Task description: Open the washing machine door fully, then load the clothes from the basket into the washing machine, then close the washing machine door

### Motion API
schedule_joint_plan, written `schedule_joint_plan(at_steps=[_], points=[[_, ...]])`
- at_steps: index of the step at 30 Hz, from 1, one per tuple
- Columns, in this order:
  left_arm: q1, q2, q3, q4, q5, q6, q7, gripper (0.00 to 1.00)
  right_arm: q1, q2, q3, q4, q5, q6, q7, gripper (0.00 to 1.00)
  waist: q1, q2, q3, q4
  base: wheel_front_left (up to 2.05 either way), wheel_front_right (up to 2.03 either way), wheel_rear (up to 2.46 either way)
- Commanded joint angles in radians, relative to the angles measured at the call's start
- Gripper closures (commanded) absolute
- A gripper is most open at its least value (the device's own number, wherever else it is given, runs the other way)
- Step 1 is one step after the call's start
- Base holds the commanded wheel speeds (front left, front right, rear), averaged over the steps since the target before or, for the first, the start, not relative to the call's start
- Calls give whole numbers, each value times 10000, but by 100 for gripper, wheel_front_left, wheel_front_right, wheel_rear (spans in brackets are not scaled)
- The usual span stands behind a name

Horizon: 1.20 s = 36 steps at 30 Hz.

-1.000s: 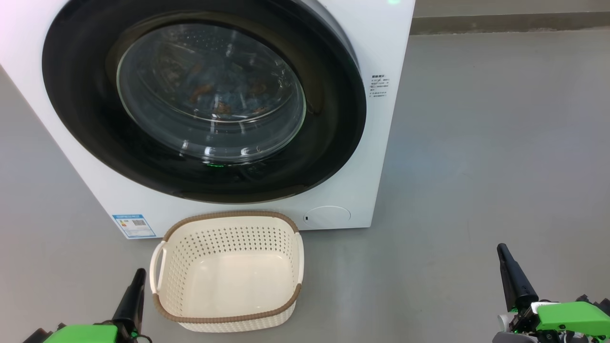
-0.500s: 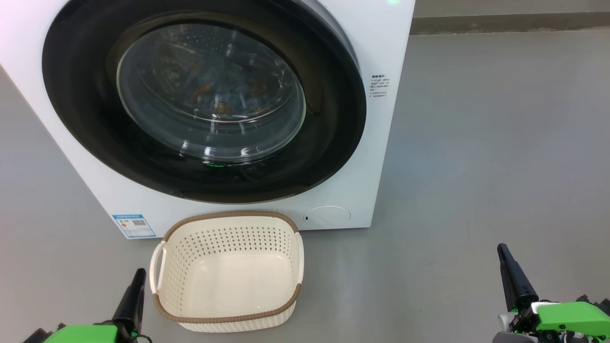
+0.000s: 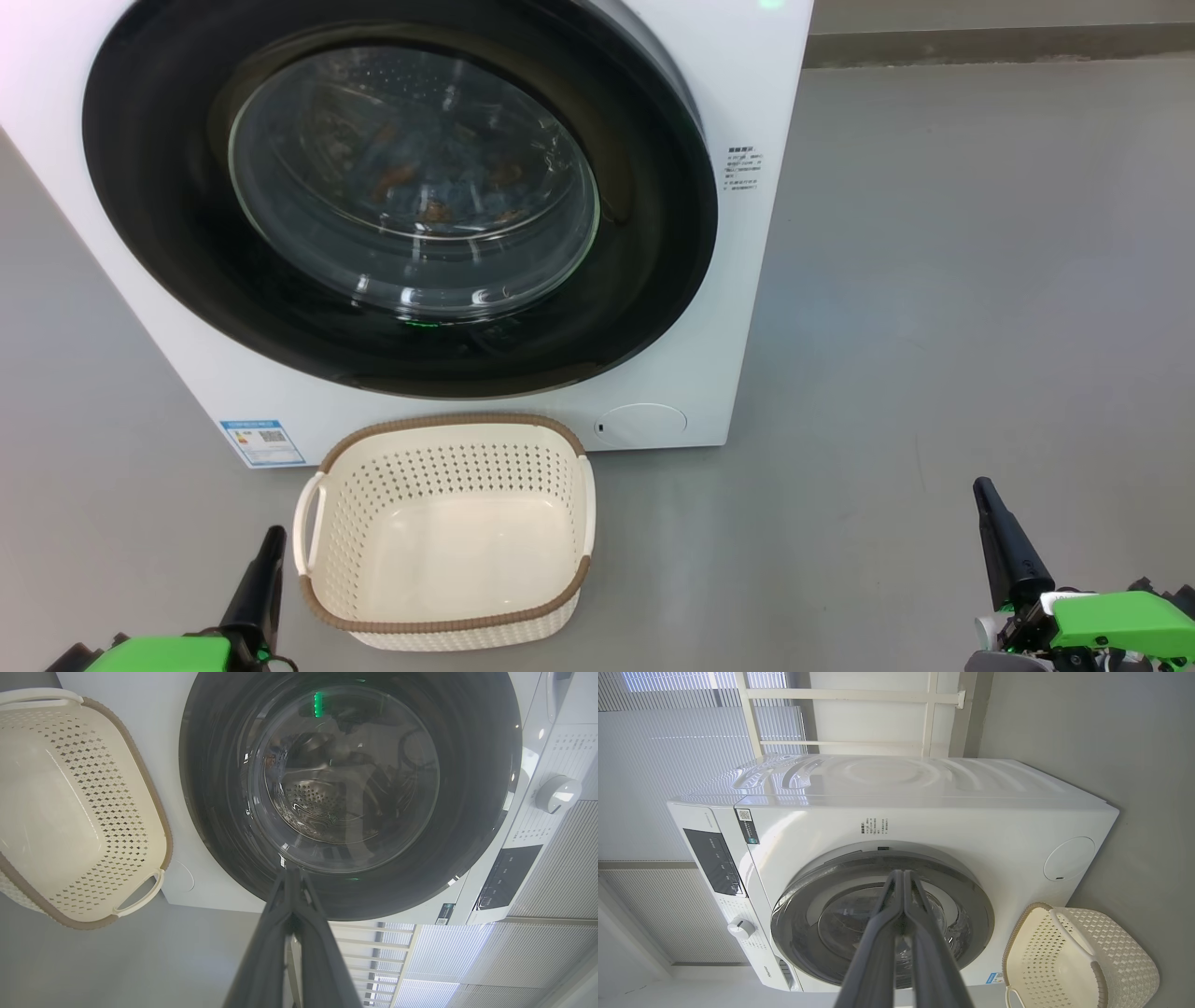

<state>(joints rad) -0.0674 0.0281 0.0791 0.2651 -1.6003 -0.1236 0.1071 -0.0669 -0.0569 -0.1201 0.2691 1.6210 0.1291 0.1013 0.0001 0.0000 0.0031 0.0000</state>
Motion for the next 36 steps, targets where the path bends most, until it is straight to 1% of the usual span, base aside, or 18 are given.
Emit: schedule_joint_plan(at_steps=[1, 36], points=[[-407, 221, 345, -199, -85, -71, 60, 100, -402, 0, 149, -248, -53, 16, 50, 100, 0, 0, 0, 0, 0, 0, 0], [-407, 221, 345, -200, -85, -71, 60, 100, -406, 27, 110, -246, -86, 16, 81, 100, -1, 0, 0, 0, 0, 0, 0]])
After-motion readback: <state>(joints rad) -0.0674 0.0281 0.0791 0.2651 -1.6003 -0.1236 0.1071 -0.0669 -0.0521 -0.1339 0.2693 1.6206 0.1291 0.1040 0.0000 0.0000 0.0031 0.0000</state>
